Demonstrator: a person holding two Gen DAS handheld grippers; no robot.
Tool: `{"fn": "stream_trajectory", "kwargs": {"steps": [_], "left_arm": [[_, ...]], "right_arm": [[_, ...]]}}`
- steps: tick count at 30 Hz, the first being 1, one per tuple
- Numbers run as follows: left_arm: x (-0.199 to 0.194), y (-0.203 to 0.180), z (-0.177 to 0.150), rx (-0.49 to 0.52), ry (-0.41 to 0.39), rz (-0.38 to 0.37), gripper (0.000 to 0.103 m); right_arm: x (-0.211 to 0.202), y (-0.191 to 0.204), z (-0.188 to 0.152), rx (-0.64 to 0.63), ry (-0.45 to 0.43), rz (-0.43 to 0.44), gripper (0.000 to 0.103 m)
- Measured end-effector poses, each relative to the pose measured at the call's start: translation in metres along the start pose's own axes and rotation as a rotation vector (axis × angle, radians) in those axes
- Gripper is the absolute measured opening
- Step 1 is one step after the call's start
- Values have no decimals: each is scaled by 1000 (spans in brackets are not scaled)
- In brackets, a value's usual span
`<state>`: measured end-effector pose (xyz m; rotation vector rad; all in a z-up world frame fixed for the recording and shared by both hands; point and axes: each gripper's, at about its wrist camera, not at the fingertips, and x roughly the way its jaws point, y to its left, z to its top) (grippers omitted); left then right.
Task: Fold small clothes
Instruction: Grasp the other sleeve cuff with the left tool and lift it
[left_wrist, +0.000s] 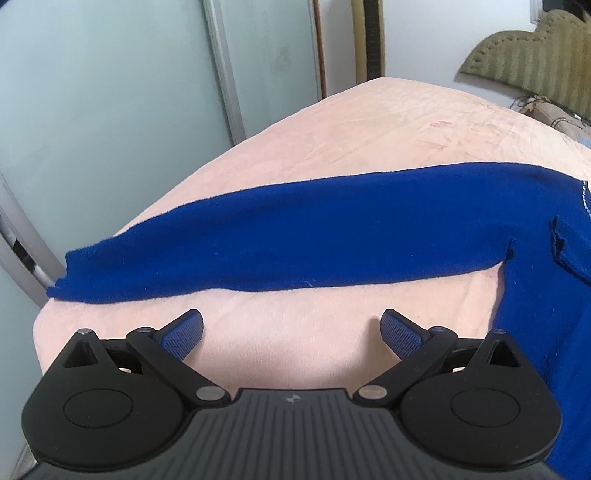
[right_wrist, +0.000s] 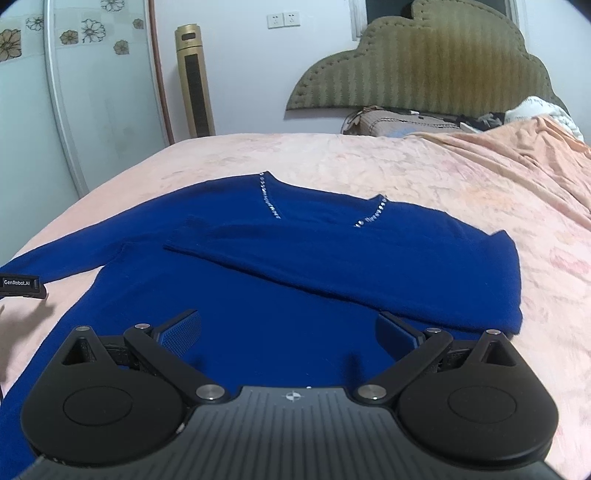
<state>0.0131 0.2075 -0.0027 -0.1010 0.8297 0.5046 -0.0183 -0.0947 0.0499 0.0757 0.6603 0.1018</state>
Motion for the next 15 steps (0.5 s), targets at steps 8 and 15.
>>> {"fn": "stream_trajectory", "kwargs": {"steps": [8,15], "left_arm": [[9,53,4,-279,5,-93,103],[20,129,-7,-613,-41,-148,103]], "right_arm": [[2,-8,-2,33,4,13,102],[2,-8,-2,25,8,24,102]]}}
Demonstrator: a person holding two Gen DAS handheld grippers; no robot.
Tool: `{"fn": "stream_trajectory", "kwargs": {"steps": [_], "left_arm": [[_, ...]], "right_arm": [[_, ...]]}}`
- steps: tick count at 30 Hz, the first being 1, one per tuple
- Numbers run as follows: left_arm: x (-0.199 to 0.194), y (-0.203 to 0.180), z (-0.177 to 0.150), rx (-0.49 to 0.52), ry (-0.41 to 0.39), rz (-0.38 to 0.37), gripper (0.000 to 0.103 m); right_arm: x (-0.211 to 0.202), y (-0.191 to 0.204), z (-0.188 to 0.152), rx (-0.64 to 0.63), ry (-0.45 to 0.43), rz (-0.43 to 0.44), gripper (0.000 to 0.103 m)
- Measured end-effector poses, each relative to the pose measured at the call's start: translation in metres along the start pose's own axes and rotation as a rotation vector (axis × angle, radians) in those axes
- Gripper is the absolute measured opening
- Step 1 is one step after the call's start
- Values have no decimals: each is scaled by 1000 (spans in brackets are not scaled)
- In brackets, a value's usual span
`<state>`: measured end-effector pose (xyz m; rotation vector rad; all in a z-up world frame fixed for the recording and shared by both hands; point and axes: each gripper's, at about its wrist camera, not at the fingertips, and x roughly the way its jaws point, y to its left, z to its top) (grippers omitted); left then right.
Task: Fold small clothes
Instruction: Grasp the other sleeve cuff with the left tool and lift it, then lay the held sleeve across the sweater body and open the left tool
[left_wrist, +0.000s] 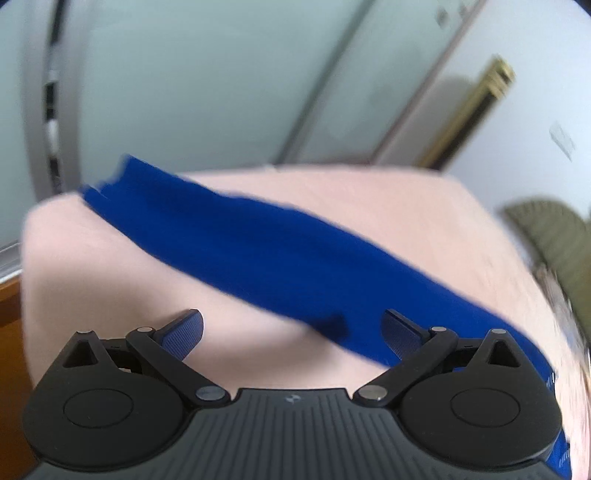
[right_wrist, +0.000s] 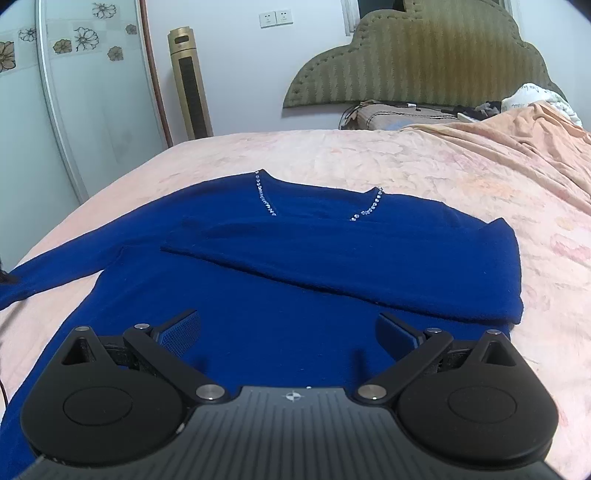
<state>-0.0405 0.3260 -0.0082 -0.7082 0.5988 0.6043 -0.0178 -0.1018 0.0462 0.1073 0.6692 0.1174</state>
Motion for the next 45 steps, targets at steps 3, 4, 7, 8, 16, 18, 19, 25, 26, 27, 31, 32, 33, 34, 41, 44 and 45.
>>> {"fn": "stream_trajectory", "kwargs": {"steps": [3,4,7,8,16,18,19,25,26,27,31,32,33,34,41,44,45], "left_arm": [[6,23,13,-71,-6,-34,103],[10,33,17,-114,3,-74,103],[11,57,25,-263,-33,-168,103],[14,65,29,-314,-37,-190,103],[14,98,41,-575,-95,-317,56],[16,98,47,-552,-62,-298,31],[16,96,46,-546,-47,-291,20],[7,71,48,-392,-95,-217,6],[2,63,50,-346,-117,-207,6],[-1,53,56,-299,-140,-192,6],[-11,4,77,-109,-213,-153,6],[-12,-13,81,-53,-226,-163,6],[-15,-35,83,23,-239,-188,6],[-17,-54,83,90,-246,-216,6],[-49,-205,-6,733,-180,-588,6],[-48,-245,-66,946,-16,-732,7],[-47,-252,-87,1011,46,-758,7]], "right_arm": [[0,0,0,-1,0,0,102],[0,1,0,0,1,0,102],[2,2,1,2,3,-3,102],[2,3,2,1,4,-4,102],[-1,5,1,-8,1,-14,102],[-1,4,2,-4,2,-18,102],[-1,4,2,-2,1,-19,102],[-3,5,0,-11,-1,-5,102],[-3,4,0,-12,0,-5,102],[-3,3,1,-11,-1,-7,102],[-7,-4,2,7,-15,-23,102],[-8,-7,2,13,-19,-28,102],[-9,-9,1,21,-20,-34,102],[-9,-12,0,29,-20,-40,102],[-13,-32,-8,98,-20,-90,102],[-13,-39,-10,115,-15,-109,102],[-14,-43,-11,119,-11,-112,102]]}}
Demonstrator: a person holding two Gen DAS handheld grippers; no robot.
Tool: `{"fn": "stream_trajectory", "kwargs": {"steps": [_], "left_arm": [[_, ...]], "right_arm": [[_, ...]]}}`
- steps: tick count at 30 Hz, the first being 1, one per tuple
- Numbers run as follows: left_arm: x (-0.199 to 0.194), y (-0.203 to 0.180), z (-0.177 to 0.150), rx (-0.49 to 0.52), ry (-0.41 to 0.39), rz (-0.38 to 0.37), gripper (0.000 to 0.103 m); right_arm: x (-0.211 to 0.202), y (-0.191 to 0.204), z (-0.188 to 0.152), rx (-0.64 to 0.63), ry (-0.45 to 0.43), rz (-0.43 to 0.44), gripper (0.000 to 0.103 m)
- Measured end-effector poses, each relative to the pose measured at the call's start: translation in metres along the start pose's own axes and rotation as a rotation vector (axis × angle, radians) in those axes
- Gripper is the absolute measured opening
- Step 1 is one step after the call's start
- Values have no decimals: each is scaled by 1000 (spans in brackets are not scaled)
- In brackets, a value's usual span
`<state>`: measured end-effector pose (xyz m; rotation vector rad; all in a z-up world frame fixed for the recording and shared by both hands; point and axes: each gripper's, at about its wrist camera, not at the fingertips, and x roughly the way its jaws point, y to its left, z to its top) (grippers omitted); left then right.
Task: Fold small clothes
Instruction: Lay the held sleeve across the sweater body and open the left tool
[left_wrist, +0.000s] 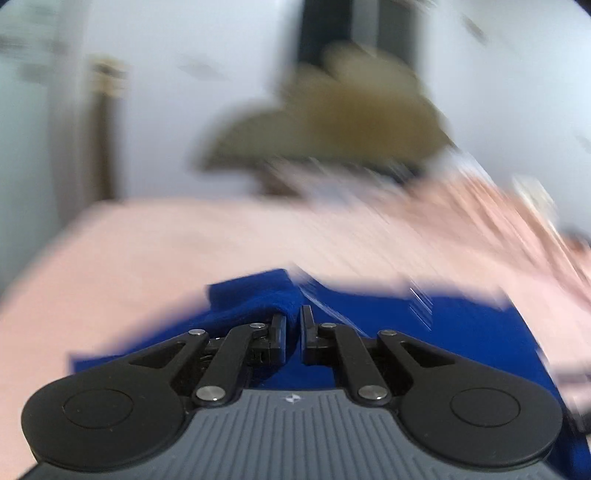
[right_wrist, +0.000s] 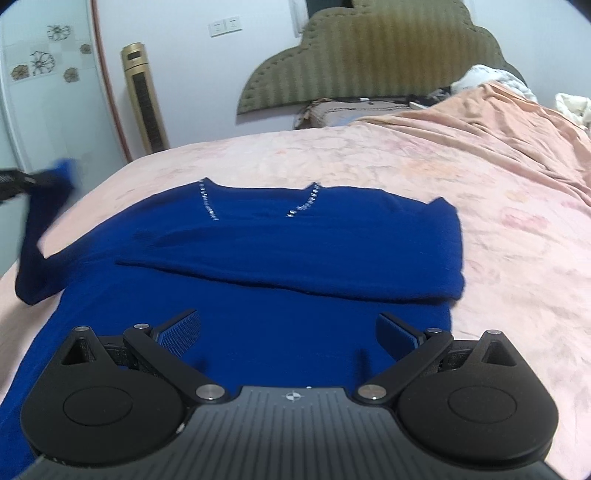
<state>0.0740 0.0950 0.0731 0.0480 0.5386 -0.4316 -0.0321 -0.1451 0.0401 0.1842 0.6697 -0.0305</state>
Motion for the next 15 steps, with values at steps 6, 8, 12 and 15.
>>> {"fn": "stream_trajectory", "kwargs": {"steps": [6,8,12,15], "left_arm": [[39,-57,-51,151,243,-106,51],[19,-63,-66,171,218,-124,89],[-6,-55,-72,221,157,-116,91],[-7,-33,-66,160,165,-74,91]], "right_arm": [[3,-1,10,-22,-3,-3,102],[8,2,15,-37,-6,3,102],[30,5,31,30,34,126,102],[52,20,47,50,69,228,99]]}}
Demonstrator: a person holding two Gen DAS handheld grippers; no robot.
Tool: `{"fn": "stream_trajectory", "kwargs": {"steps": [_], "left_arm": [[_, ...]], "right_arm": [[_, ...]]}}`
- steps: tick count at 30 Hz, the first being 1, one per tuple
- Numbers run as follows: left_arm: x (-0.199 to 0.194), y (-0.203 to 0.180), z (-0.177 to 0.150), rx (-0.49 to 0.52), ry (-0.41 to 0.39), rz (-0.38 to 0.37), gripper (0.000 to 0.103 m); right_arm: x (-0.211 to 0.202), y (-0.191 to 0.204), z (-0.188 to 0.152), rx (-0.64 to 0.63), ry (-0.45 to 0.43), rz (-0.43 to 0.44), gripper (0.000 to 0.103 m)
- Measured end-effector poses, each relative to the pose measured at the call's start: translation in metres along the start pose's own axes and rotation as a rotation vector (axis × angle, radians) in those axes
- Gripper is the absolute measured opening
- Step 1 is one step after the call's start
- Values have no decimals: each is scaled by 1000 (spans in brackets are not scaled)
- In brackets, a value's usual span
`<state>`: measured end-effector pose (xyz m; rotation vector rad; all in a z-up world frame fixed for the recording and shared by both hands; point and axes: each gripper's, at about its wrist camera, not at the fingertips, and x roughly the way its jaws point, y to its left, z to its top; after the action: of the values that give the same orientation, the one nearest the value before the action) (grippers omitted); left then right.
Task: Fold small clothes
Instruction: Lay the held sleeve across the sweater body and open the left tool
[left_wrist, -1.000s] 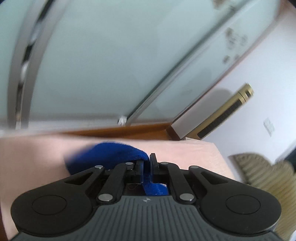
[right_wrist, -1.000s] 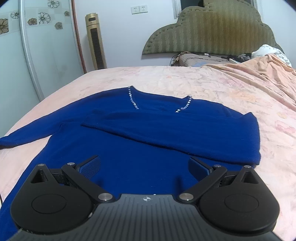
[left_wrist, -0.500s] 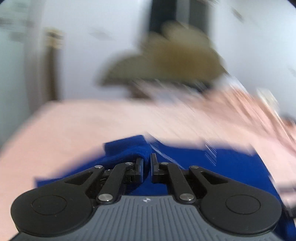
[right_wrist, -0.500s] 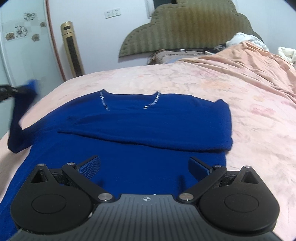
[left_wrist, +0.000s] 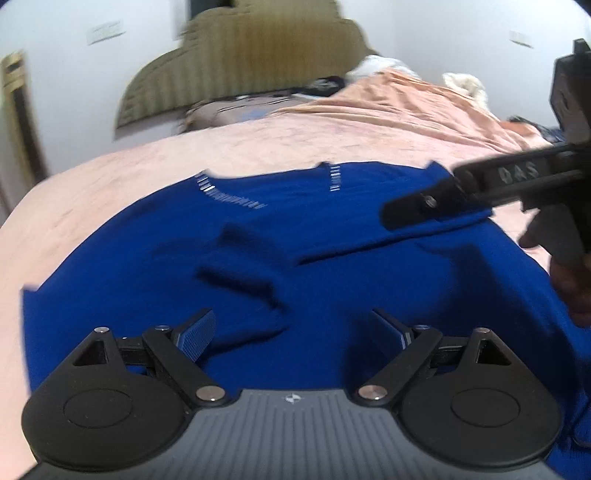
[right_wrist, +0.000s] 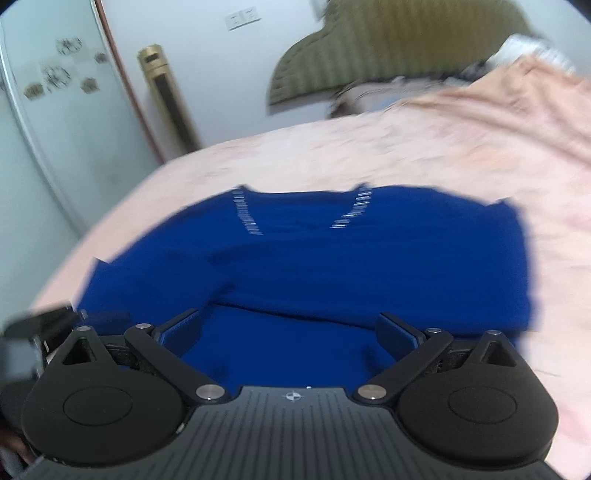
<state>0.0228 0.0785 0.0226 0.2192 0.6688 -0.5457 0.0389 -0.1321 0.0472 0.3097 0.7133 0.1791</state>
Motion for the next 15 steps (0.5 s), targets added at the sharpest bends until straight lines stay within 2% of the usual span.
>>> {"fn": "stream_trajectory", "kwargs": {"steps": [6,10,13,15], "left_arm": [[-10,46,-19,-213,46,111,91],[-18,79,-25,-389,17,169,91],[-18,105,-21,-528,-48,204,91],[-8,116,-15,-566,-67,263,91]], "right_arm": [[41,82,10,-347,-4,-39,97],[79,120,4,-503,15,-120,99],[98,130,-5,-551,28,-216,99],[100,127,-7,-519,26,-227,99]]}}
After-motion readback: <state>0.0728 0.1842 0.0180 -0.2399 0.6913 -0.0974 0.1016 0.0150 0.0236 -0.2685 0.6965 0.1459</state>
